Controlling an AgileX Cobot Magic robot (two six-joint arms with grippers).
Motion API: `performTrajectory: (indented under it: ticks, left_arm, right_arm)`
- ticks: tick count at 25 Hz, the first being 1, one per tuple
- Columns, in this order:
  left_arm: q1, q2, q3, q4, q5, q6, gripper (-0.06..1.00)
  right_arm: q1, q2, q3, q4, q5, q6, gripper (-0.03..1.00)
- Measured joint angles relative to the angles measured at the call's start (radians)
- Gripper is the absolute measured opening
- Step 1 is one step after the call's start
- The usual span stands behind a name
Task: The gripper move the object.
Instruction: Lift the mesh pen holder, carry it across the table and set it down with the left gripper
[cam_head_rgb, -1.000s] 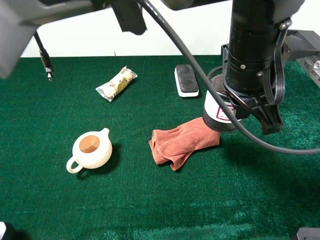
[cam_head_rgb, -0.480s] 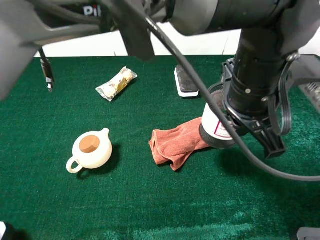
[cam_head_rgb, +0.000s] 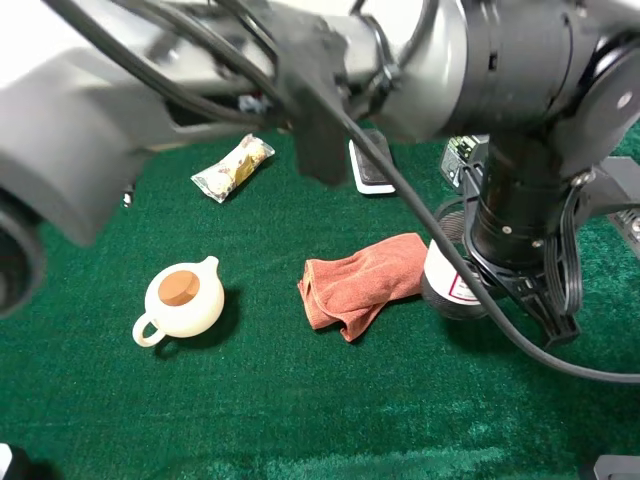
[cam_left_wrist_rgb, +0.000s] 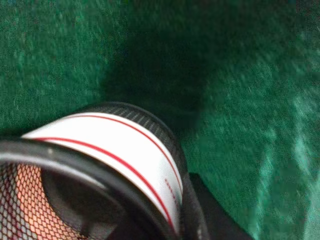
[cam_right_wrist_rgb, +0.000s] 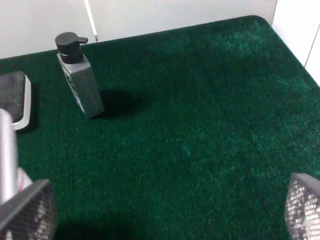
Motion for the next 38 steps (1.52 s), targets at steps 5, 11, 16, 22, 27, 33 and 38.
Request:
performTrajectory:
  ticks: [5,11,16,22,27,33,38]
  left_arm:
    - [0.000,0.028,0.000,0.010,-0.114,0.000,0.08]
    - [0.000,0.061,0.000,0.016,-0.190,0.000,0.08]
    - [0.000,0.080,0.000,0.029,-0.259,-0.005,0.08]
    - [0.000,0.115,-0.003,0.042,-0.292,-0.028,0.08]
    - [0.000,0.120,-0.003,0.048,-0.312,-0.036,0.08]
    - [0.000,0.120,-0.003,0.048,-0.326,-0.037,0.12]
    - [0.000,0.120,-0.003,0.048,-0.329,-0.040,0.32]
  right_arm:
    - [0.000,0.000,0.000,0.006,-0.001,0.000,0.70]
    - [0.000,0.000,0.000,0.006,-0.001,0.000,0.70]
    - [0.000,0.000,0.000,0.006,0.000,0.000,0.70]
    - [0.000,0.000,0.000,0.006,0.000,0.000,0.70]
    - [0.000,0.000,0.000,0.006,0.000,0.000,0.70]
    - [0.000,0.000,0.000,0.016,0.001,0.000,0.70]
    - [0.000,0.000,0.000,0.016,0.000,0.000,0.70]
